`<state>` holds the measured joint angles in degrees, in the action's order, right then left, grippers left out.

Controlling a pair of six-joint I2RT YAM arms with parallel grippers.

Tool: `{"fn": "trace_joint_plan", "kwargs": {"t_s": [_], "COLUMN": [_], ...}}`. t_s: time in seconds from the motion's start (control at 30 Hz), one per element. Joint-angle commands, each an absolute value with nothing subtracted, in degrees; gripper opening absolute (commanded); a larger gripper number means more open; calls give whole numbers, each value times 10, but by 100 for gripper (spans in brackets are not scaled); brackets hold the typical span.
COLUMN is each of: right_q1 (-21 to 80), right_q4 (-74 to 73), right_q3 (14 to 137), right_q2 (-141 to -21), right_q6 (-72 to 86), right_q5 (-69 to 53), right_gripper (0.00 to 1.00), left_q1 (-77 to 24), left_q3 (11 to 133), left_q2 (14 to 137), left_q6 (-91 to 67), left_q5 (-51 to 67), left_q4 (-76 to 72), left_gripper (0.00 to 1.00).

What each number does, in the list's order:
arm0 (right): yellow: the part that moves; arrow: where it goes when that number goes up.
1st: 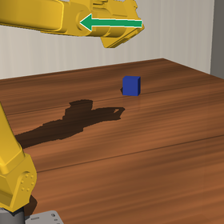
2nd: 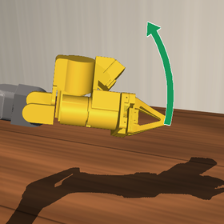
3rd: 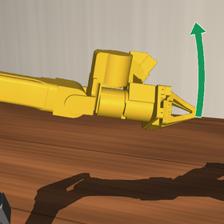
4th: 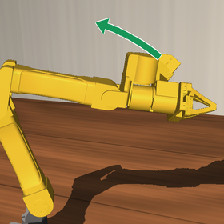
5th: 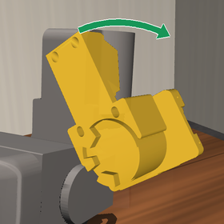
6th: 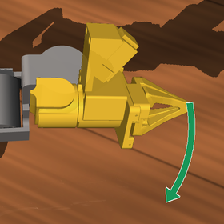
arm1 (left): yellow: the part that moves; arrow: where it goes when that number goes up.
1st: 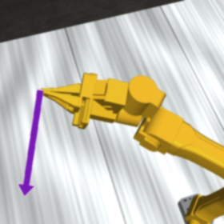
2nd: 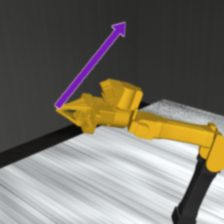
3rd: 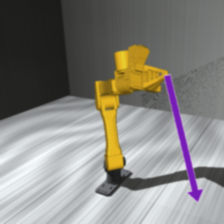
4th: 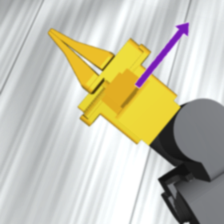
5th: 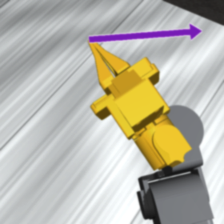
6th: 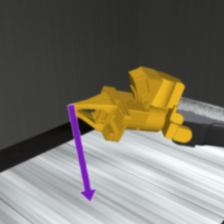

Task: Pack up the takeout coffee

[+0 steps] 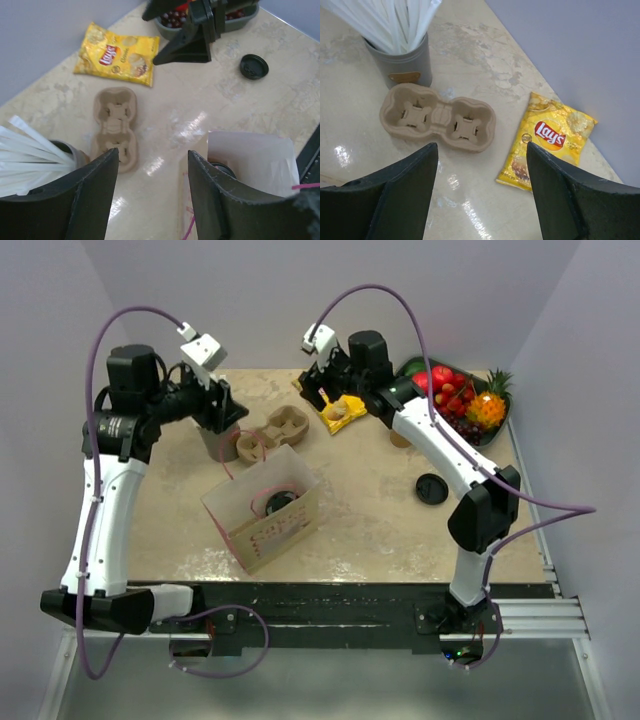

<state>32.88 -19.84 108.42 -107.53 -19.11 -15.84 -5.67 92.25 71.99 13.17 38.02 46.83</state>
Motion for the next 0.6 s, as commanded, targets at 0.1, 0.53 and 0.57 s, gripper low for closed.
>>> {"fn": "trace_joint_plan", "kwargs": {"t_s": [0.1, 0.53, 0.57], "right_q1": [294, 284, 282], "right_q4": [-185, -214, -222], "right_q3": [1141, 1146, 1151], "right_q2": [-1078, -1075, -1078], "right_q6": [-156, -131, -126], "right_q5": [-188, -151, -149], "right_gripper": [75, 75, 75], "left_q1": [-20, 31, 31], "left_q3": [1041, 1075, 1084], "left_q2": [782, 913, 924], "left_q6": [106, 105, 93], "left_q5": [236, 92, 90], "left_q4": [388, 350, 358], "left_gripper": [64, 38, 36]}}
